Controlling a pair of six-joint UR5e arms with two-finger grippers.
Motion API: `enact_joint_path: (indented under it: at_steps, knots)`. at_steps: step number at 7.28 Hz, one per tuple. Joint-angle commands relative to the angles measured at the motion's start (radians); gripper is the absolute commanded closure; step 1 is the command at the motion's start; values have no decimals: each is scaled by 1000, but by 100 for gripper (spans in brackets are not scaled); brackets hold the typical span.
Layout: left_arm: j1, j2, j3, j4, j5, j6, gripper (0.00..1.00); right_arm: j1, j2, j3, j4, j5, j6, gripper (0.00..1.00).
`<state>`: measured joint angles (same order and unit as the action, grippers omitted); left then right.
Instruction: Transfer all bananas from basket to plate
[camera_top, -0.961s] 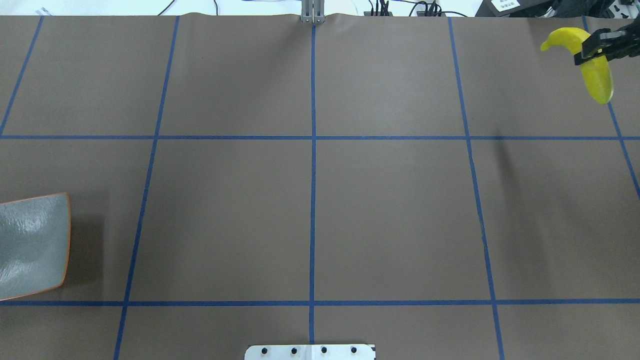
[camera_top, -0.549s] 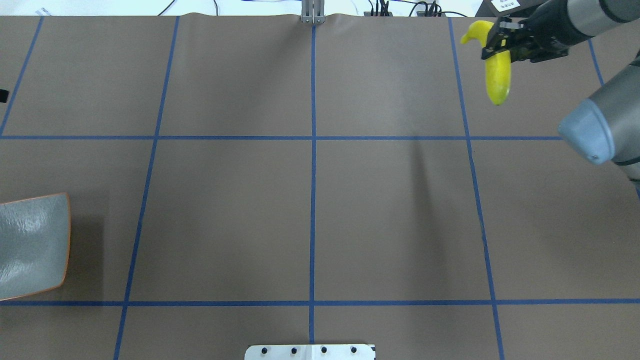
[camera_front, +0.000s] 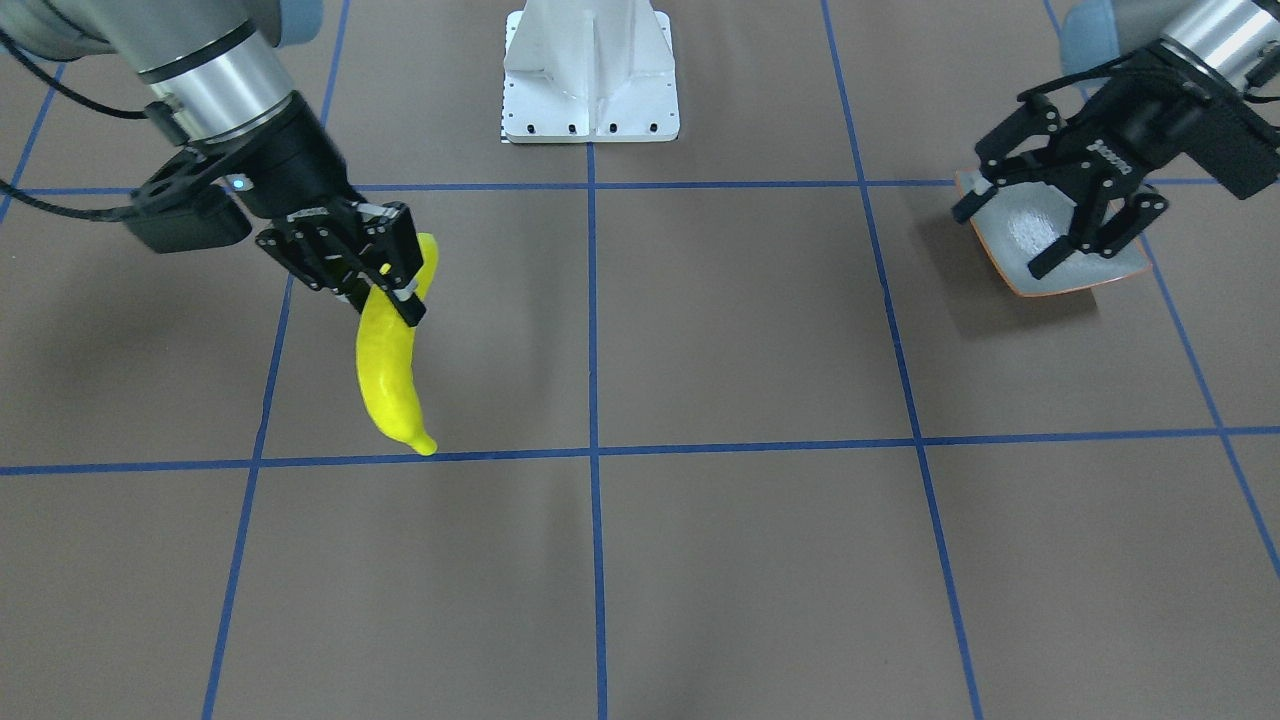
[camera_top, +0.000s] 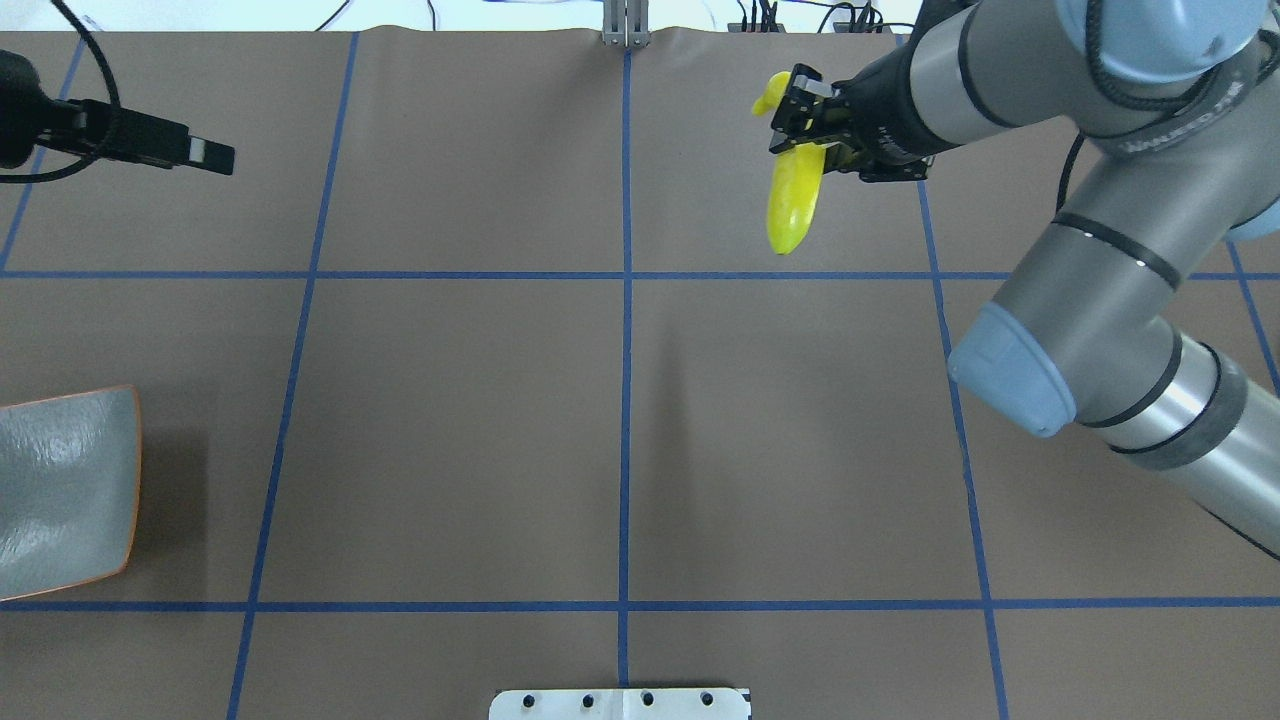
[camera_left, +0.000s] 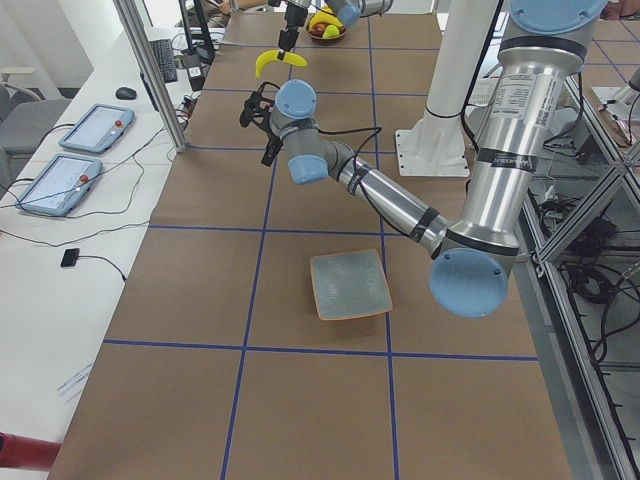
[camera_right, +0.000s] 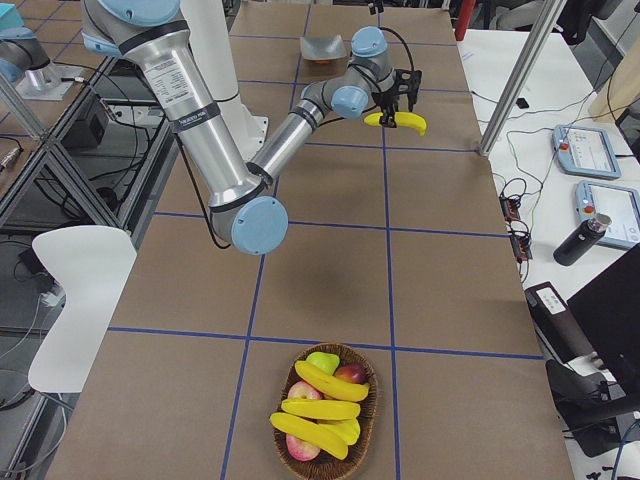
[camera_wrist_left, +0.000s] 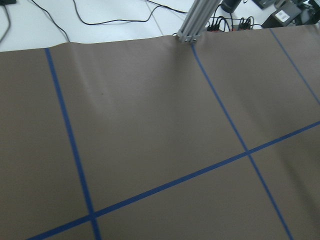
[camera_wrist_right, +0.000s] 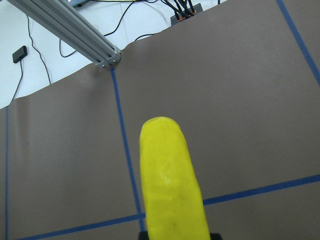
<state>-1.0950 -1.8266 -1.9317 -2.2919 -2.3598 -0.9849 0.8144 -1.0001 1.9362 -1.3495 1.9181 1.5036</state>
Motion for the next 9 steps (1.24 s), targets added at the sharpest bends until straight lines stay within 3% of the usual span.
enact_joint_path:
  at_steps: [1,3,5,7,9]
  knots:
    - [78,-108,-6,-21,1,-214,0,-125,79,3,0,-133,140,100]
    - [135,-108,-9,-55,1,-219,0,-184,141,0,1,-185,260,100]
    - [181,-109,-10,-137,1,-308,0,-217,150,-9,89,-197,358,100]
    - [201,-109,-7,-262,5,-432,0,-273,158,-22,92,-302,437,100]
    - [242,-112,-7,-284,10,-449,0,-285,195,-52,89,-320,484,100]
